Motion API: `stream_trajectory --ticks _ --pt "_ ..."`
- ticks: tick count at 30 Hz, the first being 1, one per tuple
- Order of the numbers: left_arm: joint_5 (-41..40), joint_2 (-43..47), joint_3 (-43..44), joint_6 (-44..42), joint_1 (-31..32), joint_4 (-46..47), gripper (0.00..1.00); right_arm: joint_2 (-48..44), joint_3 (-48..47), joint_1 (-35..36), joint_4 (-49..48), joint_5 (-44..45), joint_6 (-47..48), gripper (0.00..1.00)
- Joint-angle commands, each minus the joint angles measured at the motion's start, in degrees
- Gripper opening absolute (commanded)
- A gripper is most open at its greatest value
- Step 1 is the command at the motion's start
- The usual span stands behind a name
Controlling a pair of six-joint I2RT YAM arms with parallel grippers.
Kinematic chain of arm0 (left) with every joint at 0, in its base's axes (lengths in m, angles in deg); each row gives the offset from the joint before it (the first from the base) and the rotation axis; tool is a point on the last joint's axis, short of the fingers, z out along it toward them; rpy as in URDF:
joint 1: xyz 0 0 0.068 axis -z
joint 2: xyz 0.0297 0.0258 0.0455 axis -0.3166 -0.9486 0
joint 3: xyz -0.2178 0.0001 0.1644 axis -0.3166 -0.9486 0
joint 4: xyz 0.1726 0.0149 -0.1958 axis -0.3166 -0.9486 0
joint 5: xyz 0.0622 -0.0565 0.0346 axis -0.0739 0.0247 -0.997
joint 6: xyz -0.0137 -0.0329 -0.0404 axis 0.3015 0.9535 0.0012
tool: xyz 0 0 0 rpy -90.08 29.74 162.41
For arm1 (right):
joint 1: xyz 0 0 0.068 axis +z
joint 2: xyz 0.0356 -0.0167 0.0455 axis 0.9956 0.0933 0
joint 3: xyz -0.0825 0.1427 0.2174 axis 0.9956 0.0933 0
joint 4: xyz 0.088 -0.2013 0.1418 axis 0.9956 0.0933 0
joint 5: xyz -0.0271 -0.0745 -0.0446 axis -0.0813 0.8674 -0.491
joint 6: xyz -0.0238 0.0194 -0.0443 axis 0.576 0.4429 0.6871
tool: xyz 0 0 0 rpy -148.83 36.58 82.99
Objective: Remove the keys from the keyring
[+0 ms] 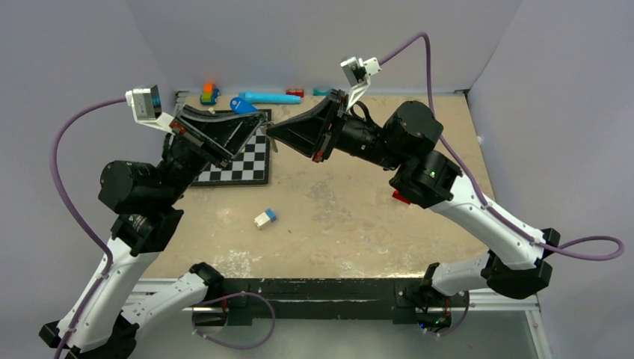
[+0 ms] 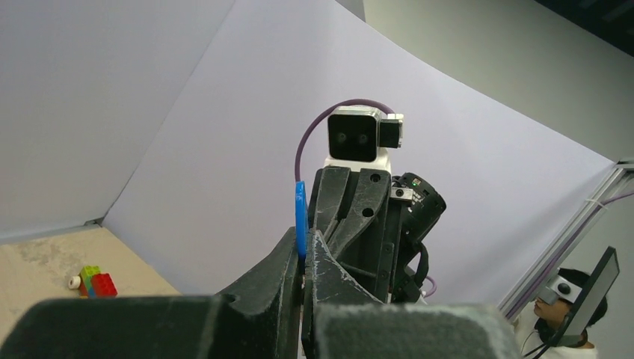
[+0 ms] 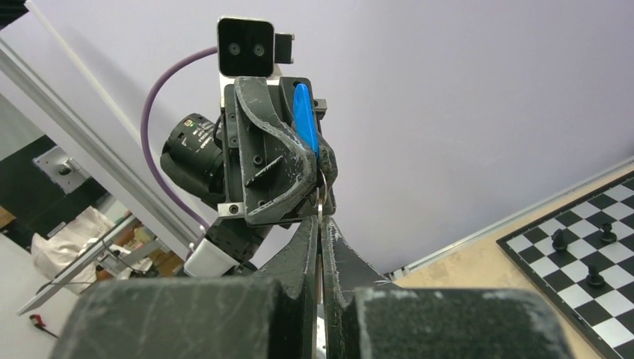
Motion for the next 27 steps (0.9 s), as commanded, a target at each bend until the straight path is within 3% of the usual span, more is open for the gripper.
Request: stream_trajectory --ticks 1,2,4,7,11,20,27 --pt "-0.5 -0.1 0.1 0.0 0.0 4.0 0.00 -1.6 -1.2 0.2 -0.6 -2.4 -0.7 0.12" --pt "-0.3 0.0 0.3 -0.3 0.0 3.6 0.00 -1.7 -1.5 0.2 0.3 -2.1 -0.4 0.27" --pt "-0.3 0.3 0.3 -0.9 0.1 2.6 0.00 -2.1 -2.0 0.1 1.4 -1.7 0.3 0.42" --pt "0.0 0.6 0.2 -1.2 0.0 2.1 0.00 -2.8 -2.8 0.1 2.4 -1.0 1.4 0.52" --pt "1.4 -0.1 1.0 -0.9 0.1 2.2 0.00 -2.1 -5.0 0.2 3.1 -1.0 2.1 0.49" --pt "2.2 -0.7 1.4 -0.8 0.0 2.1 0.00 2.0 -10.6 0.2 5.6 -1.9 2.5 0.29" --pt "2.5 -0.4 1.6 -0.9 0.0 2.3 0.00 1.7 -9.3 0.2 6.2 -0.9 2.7 0.32"
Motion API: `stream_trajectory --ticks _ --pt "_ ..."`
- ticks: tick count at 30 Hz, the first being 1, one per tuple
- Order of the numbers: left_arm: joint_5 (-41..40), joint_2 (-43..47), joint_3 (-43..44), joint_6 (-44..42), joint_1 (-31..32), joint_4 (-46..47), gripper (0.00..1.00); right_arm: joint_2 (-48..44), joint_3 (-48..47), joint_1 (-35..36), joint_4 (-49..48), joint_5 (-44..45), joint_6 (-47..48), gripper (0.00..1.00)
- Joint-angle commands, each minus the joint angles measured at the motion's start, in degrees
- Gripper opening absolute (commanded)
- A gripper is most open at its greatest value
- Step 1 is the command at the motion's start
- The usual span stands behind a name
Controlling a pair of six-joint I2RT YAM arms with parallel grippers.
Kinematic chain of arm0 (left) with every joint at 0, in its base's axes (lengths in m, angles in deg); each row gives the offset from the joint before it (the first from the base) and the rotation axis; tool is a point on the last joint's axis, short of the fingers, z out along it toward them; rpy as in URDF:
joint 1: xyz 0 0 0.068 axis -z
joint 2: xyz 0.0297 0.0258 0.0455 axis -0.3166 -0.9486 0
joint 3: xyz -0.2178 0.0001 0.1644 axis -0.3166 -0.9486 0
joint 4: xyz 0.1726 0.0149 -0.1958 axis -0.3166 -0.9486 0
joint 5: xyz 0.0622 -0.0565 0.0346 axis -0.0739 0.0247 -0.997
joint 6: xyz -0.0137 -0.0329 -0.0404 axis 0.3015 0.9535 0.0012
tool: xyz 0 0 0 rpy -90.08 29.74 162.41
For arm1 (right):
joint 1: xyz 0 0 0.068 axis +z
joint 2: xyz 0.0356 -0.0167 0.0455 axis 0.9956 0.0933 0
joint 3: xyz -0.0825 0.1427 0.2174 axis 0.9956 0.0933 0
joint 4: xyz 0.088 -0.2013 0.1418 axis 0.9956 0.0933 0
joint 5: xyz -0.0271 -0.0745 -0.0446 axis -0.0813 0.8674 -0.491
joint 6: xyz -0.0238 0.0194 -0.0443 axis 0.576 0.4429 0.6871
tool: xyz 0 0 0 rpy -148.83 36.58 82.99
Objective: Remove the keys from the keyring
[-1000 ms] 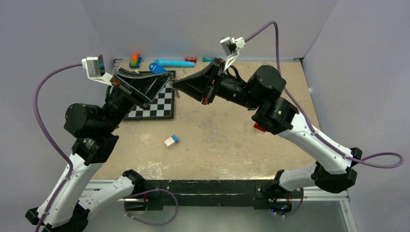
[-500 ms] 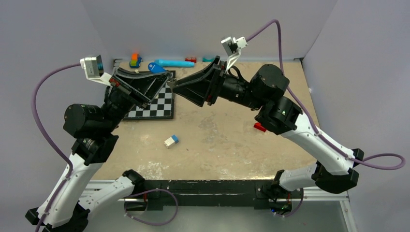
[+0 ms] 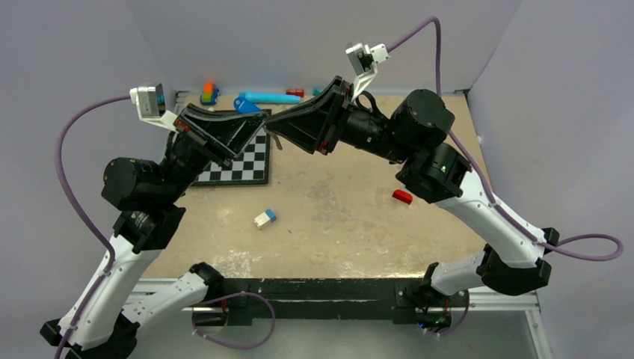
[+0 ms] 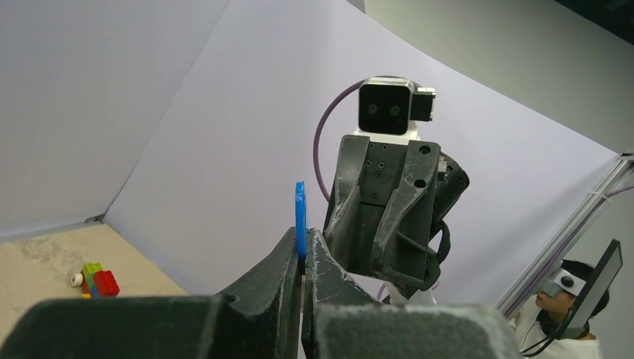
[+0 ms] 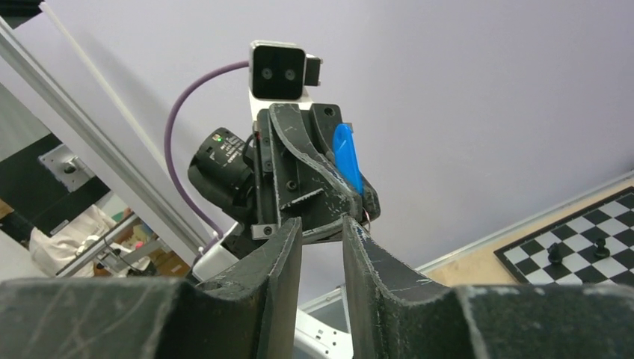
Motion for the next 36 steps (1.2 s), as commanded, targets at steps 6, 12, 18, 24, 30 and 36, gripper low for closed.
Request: stream_trajectory --ticks 6,12,18,24,30,36 --pt "1.0 0.8 2.2 -0.7 0.0 0.8 0.00 -2.4 1.9 0.1 -0.6 -0.1 1.6 0.40" --pt "0.9 1.1 2.4 -1.0 0.0 0.3 0.00 -2.7 1.5 0.1 -1.1 -1.3 2.0 0.40" --pt "0.9 1.3 3.4 -1.7 0.0 -0.9 0.00 -4.9 3.6 0.1 -2.3 -0.8 2.7 0.40" --pt "1.1 1.4 3.4 -1.3 0.0 -0.7 0.00 -2.5 -0.5 0.1 1.7 0.5 3.7 0.41" --pt "2.0 0.8 4.0 -1.1 0.0 -0.6 0.00 -0.3 -3.1 0.0 2.4 -0.3 3.3 0.38" --pt "2.6 0.8 4.0 -1.1 0.0 -0.2 0.00 1.7 -4.5 0.1 3.7 -0.6 3.0 0.32"
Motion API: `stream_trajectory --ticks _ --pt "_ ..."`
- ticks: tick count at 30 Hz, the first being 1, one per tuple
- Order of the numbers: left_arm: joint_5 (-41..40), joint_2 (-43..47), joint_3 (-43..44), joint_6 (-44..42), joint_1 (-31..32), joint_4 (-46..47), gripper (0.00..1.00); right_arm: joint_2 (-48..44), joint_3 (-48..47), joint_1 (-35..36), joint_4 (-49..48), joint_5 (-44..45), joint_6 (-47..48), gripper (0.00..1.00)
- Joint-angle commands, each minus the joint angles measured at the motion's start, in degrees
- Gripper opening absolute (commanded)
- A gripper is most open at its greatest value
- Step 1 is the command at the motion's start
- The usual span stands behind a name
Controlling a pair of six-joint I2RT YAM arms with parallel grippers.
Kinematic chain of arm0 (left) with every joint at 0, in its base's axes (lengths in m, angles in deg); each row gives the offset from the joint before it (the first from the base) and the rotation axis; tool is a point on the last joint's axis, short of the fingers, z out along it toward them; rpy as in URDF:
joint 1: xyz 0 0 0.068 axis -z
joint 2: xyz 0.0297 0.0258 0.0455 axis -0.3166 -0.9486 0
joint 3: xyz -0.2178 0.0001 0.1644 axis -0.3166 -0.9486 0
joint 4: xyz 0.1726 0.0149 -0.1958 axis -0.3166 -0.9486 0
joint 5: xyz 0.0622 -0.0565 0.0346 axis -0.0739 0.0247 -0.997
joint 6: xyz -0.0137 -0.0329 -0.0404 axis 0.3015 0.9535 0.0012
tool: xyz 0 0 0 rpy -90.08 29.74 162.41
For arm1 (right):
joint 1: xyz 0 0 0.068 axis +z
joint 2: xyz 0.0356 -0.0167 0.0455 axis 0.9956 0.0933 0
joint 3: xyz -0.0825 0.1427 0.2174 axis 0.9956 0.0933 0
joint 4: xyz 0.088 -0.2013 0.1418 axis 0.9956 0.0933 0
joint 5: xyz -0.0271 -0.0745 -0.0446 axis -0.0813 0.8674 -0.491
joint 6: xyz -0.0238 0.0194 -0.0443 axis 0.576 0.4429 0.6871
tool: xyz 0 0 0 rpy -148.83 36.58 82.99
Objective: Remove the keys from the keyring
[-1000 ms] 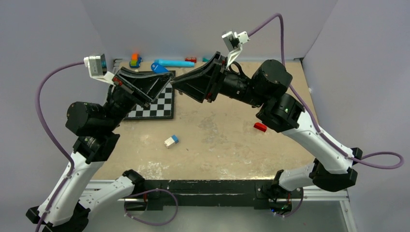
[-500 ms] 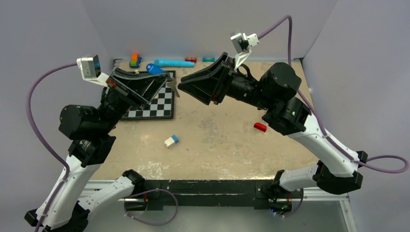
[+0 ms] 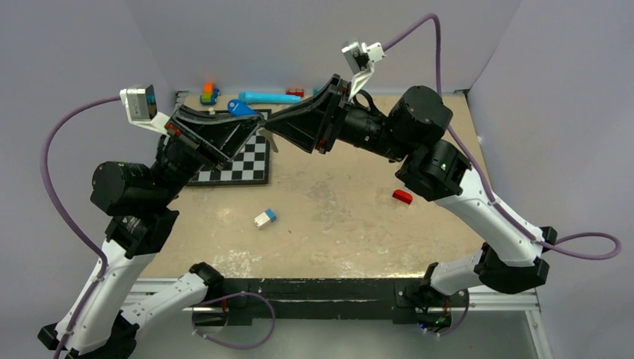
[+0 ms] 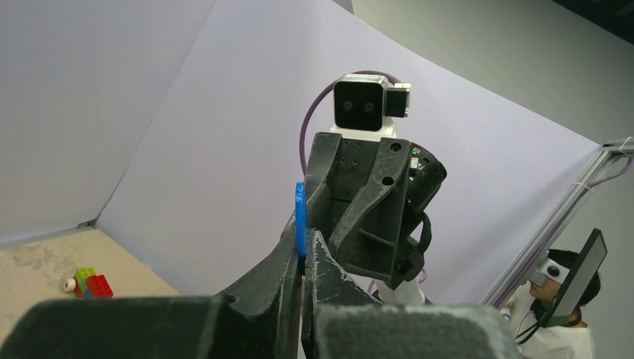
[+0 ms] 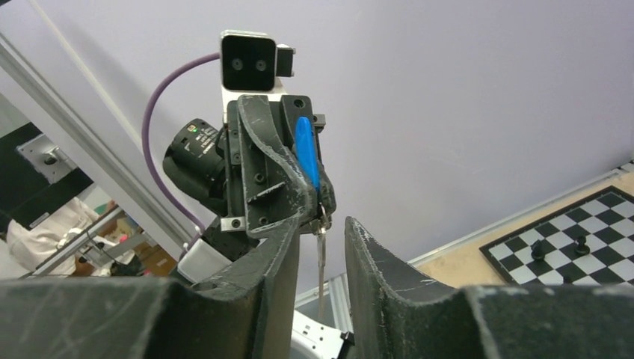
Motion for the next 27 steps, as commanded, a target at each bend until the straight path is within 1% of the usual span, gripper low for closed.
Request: stream_trajectory --ticks 1,3,5,8,9,14,17,23,25,27 --pt "1.4 -0.1 2.1 -0.8 0.0 1.6 0.00 0.7 -2.2 0.1 0.6 -0.7 0.5 0.31" --pt "1.7 -0.2 2.0 -0.9 0.0 1.6 0.00 0.7 -2.1 0.1 0.5 -0.8 0.5 0.25" --pt "1.8 -0.1 2.0 -0.8 0.0 1.6 0.00 0.9 -2.1 0.1 0.6 -1.0 0.4 0.16" --pt "1.1 0.1 1.8 -0.7 0.0 1.9 0.00 0.8 -1.6 0.0 0.3 -1.1 0.4 0.07" --pt "0.7 0.2 1.7 -0.5 0.0 1.9 0.00 0.6 -1.2 0.0 0.2 -1.0 0.2 0.06" --pt "-1.4 0.7 1.5 -0.2 0.0 1.9 0.00 -1.1 1.8 0.0 -1.4 -0.9 -0.4 0.05" --pt "-1.8 0.6 1.5 -0.2 0.0 1.9 0.00 -1.8 2.9 0.0 -2.3 -1.0 -0.8 0.13" --pt "-1.9 0.5 1.6 -0.1 0.0 1.9 0.00 -2.2 3.7 0.1 -3.0 -1.6 -1.1 0.20" --pt "-1.9 0.5 1.5 -0.2 0.0 1.9 0.00 -2.3 4.0 0.1 -3.3 -1.5 -1.1 0.19" --pt "-1.8 0.4 1.6 -0.2 0.0 1.9 0.00 -2.2 3.8 0.1 -3.3 -1.5 -1.1 0.12"
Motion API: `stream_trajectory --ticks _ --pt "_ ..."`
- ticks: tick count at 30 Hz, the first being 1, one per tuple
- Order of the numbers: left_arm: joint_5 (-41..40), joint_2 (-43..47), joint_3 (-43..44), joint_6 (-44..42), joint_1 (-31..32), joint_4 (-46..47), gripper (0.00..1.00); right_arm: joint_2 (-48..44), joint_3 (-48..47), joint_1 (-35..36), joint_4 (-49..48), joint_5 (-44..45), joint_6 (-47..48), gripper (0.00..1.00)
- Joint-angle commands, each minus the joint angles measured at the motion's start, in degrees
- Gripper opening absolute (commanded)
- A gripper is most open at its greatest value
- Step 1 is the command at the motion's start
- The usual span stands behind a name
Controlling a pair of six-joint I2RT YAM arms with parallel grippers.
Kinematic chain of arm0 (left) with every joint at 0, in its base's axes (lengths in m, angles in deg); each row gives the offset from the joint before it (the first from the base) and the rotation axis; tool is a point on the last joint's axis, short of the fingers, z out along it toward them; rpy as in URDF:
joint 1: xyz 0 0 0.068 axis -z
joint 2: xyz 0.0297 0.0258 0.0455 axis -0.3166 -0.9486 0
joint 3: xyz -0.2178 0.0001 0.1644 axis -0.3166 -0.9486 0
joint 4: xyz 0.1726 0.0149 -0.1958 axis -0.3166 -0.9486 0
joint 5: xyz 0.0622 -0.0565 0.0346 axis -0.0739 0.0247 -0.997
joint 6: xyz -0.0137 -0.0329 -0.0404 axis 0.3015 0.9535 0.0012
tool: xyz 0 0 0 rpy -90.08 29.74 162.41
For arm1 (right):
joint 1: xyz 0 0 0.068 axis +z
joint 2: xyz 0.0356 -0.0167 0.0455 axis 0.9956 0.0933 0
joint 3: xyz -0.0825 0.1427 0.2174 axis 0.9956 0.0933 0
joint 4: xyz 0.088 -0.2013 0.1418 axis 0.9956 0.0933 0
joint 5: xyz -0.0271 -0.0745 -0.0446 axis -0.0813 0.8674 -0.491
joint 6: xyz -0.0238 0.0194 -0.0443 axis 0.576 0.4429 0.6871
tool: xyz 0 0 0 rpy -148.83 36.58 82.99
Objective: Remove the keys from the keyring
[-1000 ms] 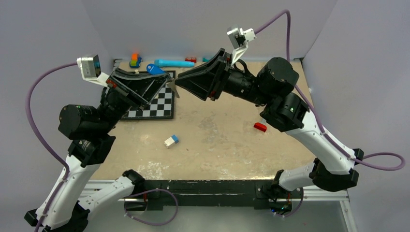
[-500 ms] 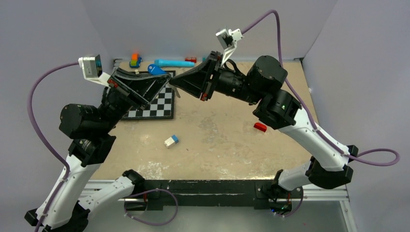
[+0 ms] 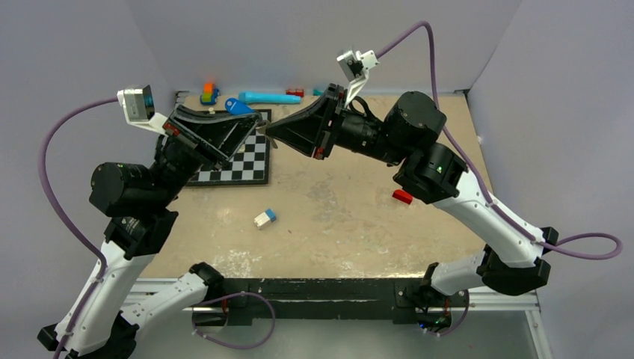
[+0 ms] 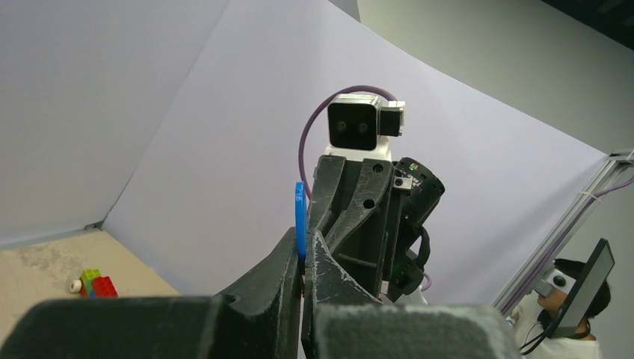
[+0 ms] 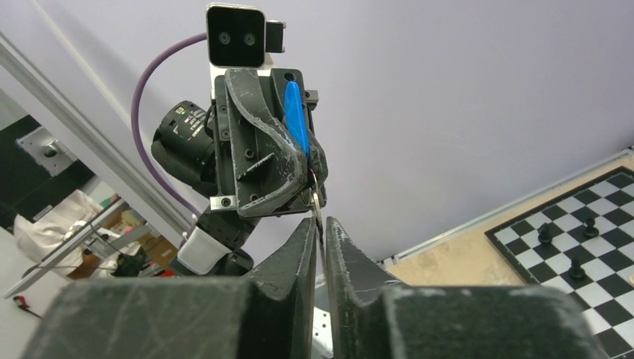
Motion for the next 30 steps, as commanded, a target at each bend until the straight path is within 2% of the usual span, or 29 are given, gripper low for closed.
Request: stream_trajectory --ticks 1,4,18,28,29,30 --pt "-0.3 0.1 1.5 -0.2 0.0 2.4 0.00 -1.3 0.0 0.0 -2.5 -1.1 -0.2 0.08" --pt "0.0 -0.1 1.5 -0.1 0.0 2.6 0.00 -0.7 -0.5 0.0 -2.2 -1.4 -0.3 0.00" --pt "-1.8 0.6 0.7 0.1 0.0 4.6 0.00 -2.5 5.1 0.1 -8.8 -4.8 -3.9 0.00" --pt "-3.5 2.2 -2.3 1.3 0.0 6.8 0.00 -2.5 5.1 0.1 -9.4 -6.1 -4.3 0.00" --pt "-3.6 2.2 -2.3 1.3 0.0 6.8 0.00 -2.2 4.4 0.1 -7.4 -6.1 -4.1 0.02" --pt "-3.6 2.3 -2.3 1.2 0.0 6.6 0.00 -2.0 3.7 0.1 -5.9 -5.9 -3.7 0.08"
